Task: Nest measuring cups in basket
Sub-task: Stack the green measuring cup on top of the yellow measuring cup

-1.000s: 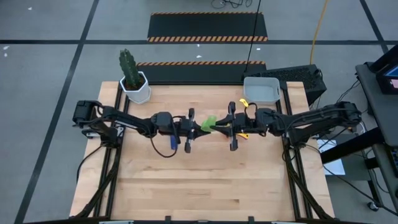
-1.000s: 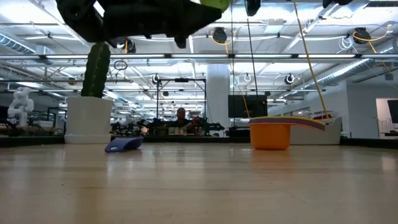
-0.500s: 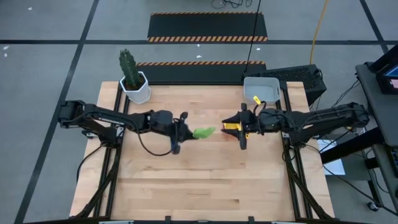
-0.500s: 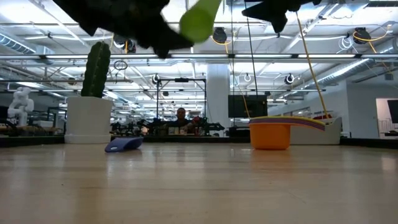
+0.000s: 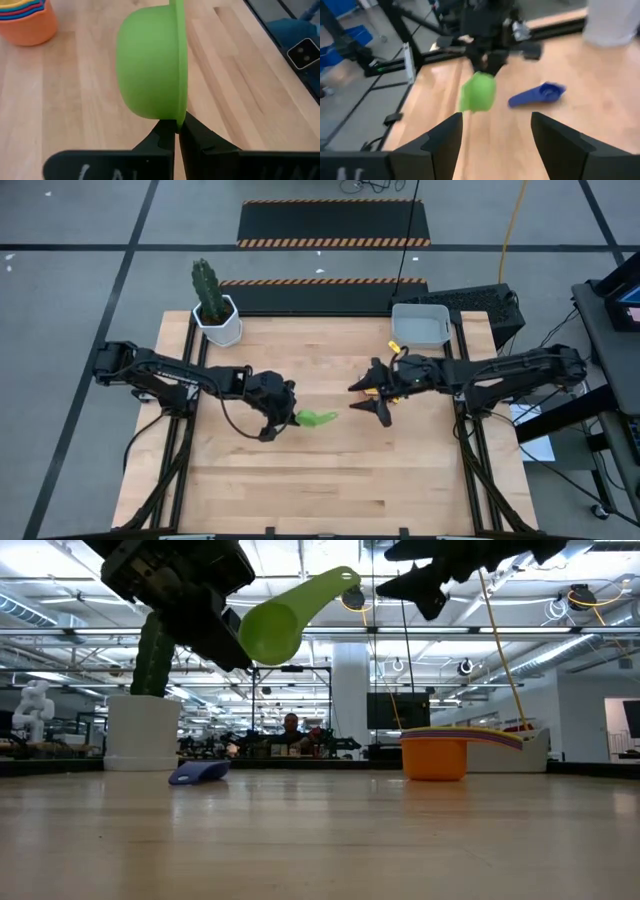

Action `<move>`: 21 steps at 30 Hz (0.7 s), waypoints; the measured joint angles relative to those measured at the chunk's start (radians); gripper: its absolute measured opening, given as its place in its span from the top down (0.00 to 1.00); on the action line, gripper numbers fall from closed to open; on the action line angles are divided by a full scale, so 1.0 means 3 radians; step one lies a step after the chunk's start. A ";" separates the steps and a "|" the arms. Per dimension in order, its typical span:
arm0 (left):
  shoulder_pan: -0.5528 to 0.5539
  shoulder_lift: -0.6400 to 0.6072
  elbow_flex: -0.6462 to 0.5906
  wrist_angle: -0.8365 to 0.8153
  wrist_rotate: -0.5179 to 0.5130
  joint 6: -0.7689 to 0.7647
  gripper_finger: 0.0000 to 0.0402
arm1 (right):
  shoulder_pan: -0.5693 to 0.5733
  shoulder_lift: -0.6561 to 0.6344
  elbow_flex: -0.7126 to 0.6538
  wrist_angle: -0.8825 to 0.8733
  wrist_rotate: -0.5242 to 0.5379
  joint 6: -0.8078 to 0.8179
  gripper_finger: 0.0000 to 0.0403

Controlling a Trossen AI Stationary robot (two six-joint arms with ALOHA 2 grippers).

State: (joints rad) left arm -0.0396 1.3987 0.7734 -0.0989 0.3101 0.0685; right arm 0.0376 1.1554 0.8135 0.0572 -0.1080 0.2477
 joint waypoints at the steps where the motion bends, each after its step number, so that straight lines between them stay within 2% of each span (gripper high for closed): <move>1: -0.0005 0.0000 0.0000 -0.0002 -0.0002 0.0000 0.98 | 0.0000 0.0056 0.0000 0.0035 -0.0054 0.0008 0.43; 8: -0.0006 0.0003 0.0000 -0.0018 -0.0016 0.0002 0.97 | 0.0003 0.0415 0.0000 0.0501 -0.0428 0.0119 0.44; 17: -0.0005 0.0003 0.0000 -0.0018 -0.0101 0.0036 0.96 | 0.0003 0.0692 0.0001 0.0815 -0.0443 0.0183 0.45; 21: -0.0003 0.0004 0.0000 -0.0018 -0.0104 0.0051 0.98 | 0.0003 0.0775 0.0001 0.0911 -0.0443 0.0208 0.53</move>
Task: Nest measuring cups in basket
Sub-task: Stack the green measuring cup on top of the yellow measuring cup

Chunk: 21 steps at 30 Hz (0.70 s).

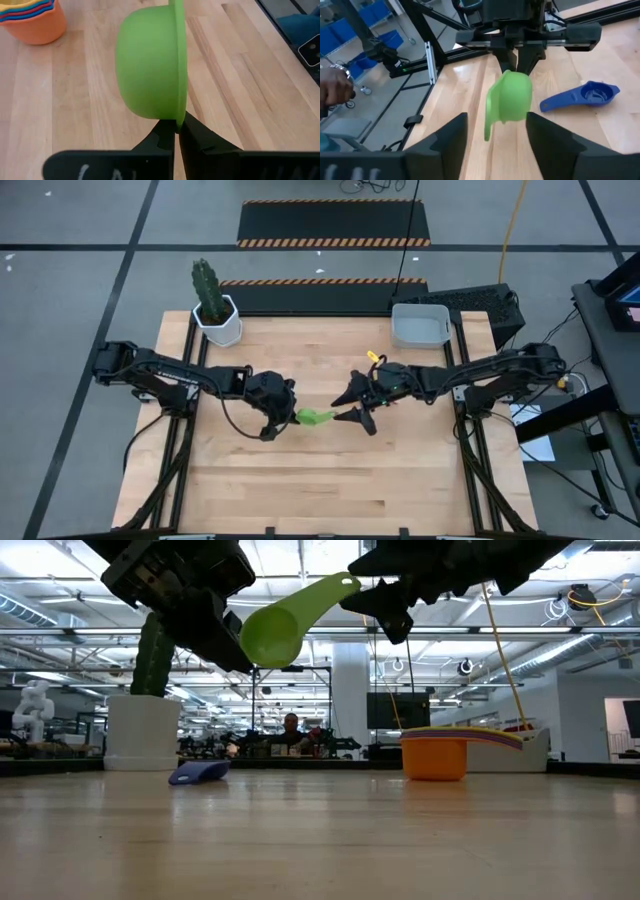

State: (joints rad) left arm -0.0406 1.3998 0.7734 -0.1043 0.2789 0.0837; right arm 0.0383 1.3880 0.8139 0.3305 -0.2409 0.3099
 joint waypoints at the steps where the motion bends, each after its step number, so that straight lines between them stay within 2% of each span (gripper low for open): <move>1: 0.0000 0.0000 0.0000 0.0000 0.0001 0.0000 0.98 | 0.0000 0.0008 0.0000 0.0008 0.0000 0.0000 0.56; 10: 0.0000 0.0002 0.0000 0.0011 -0.0010 -0.0011 0.95 | 0.0000 0.0006 0.0000 0.0009 -0.0002 -0.0052 0.97; 15: -0.0003 0.0005 -0.0004 0.0077 -0.0152 -0.0024 0.94 | 0.0008 -0.0003 0.0000 -0.0005 0.0073 -0.0062 0.98; 21: 0.0000 0.0008 -0.0004 0.0185 -0.0497 -0.0075 0.69 | 0.0013 -0.0186 0.0000 -0.0221 0.0210 -0.0048 0.99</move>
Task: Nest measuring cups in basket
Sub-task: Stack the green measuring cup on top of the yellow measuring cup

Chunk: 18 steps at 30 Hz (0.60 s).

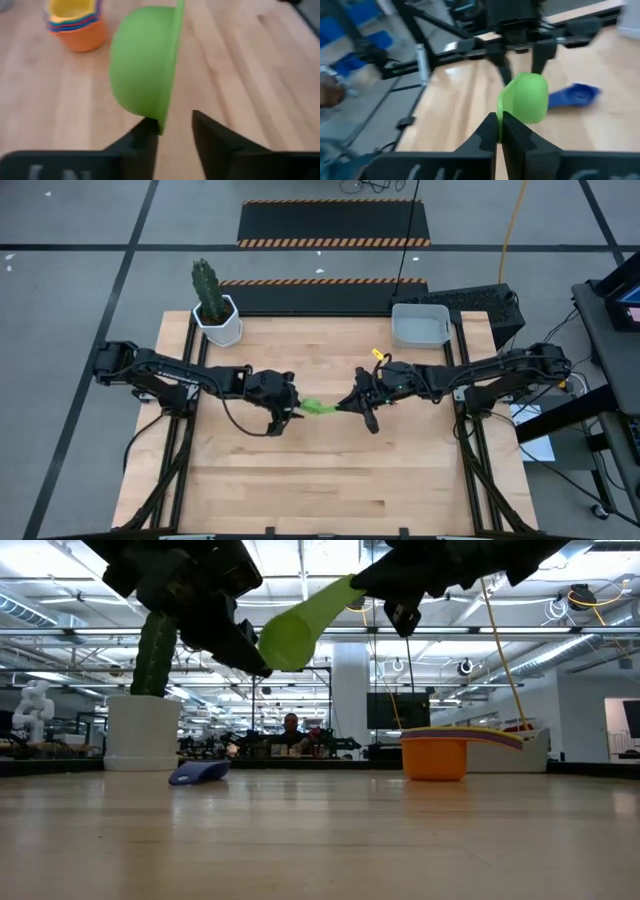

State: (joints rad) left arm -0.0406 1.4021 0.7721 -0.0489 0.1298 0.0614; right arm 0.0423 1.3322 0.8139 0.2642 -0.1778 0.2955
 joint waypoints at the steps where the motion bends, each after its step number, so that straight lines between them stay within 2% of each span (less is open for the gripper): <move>1: 0.0000 0.0000 0.0003 0.0005 -0.0062 -0.0011 0.65 | 0.0017 -0.0051 0.0000 -0.0080 0.0080 0.0016 1.00; 4: 0.0000 -0.0003 0.0007 -0.0011 -0.0187 -0.0051 0.54 | 0.0106 -0.0238 0.0000 -0.0453 0.0405 0.0090 1.00; 8: 0.0000 -0.0003 0.0007 -0.0033 -0.0190 -0.0008 0.47 | 0.0327 -0.0463 -0.0104 -0.0726 0.0853 0.0324 1.00; 13: -0.0001 -0.0003 0.0007 -0.0111 -0.0320 0.0115 0.46 | 0.0698 -0.0844 -0.0477 -0.0637 0.1417 0.0800 1.00; 18: -0.0005 -0.0003 0.0007 -0.0107 -0.0353 0.0152 0.49 | 0.1116 -0.1240 -0.0999 -0.0225 0.2153 0.1123 1.00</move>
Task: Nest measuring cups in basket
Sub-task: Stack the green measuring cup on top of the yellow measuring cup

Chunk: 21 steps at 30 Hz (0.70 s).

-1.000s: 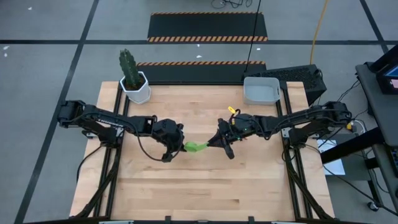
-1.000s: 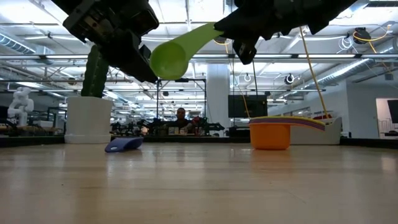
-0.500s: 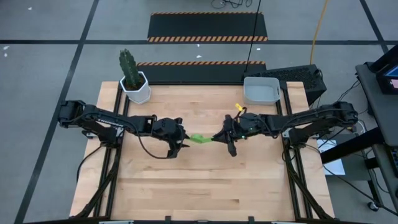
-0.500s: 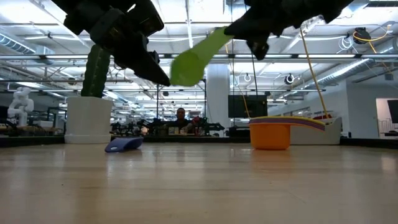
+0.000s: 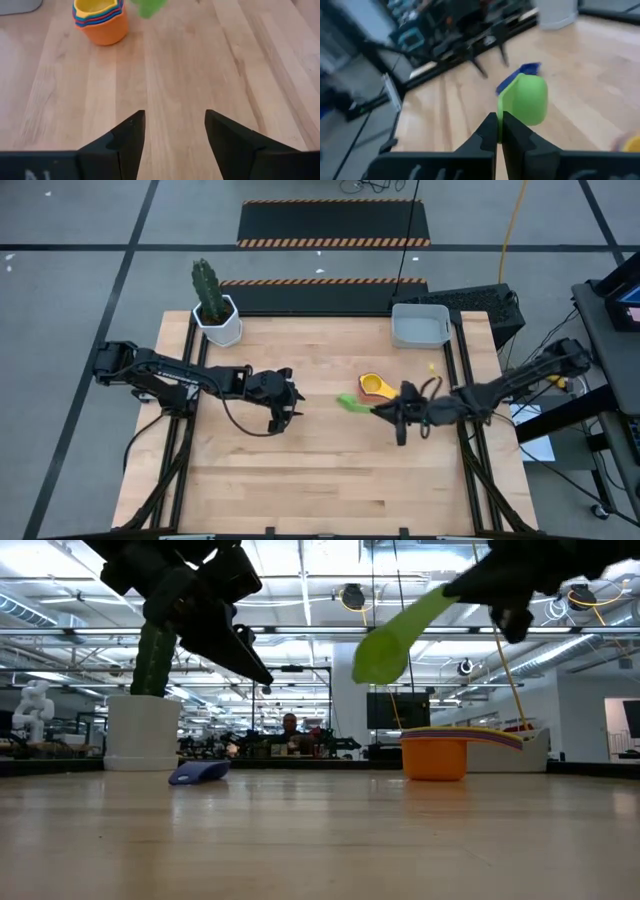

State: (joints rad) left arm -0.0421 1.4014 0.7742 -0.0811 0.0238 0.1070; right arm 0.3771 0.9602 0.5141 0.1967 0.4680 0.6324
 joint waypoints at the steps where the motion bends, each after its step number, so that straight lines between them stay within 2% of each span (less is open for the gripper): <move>1: -0.0006 0.0000 0.0000 0.0019 0.0000 -0.0002 0.49 | 0.0068 -0.0075 -0.0097 0.0032 0.0174 0.0040 1.00; 4: -0.0023 -0.0001 0.0000 0.0077 0.0000 -0.0016 0.51 | 0.0193 -0.0261 -0.0320 0.0135 0.0535 0.0089 1.00; 9: -0.0072 -0.0003 0.0000 0.0137 0.0000 -0.0091 0.53 | 0.0287 -0.0594 -0.0661 0.0352 0.0884 0.0070 1.00; 14: -0.0142 -0.0003 0.0000 0.0139 0.0000 -0.0132 0.53 | 0.0300 -0.0868 -0.0997 0.0769 0.0983 -0.0033 1.00; 21: -0.0203 -0.0003 0.0000 0.0141 0.0001 -0.0139 0.53 | 0.0299 -0.0966 -0.1302 0.0900 0.1127 0.0184 1.00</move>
State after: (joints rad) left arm -0.1028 1.4006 0.7742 -0.0389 0.0241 0.0654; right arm 0.4669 0.6703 0.1236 0.4667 0.8063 0.6875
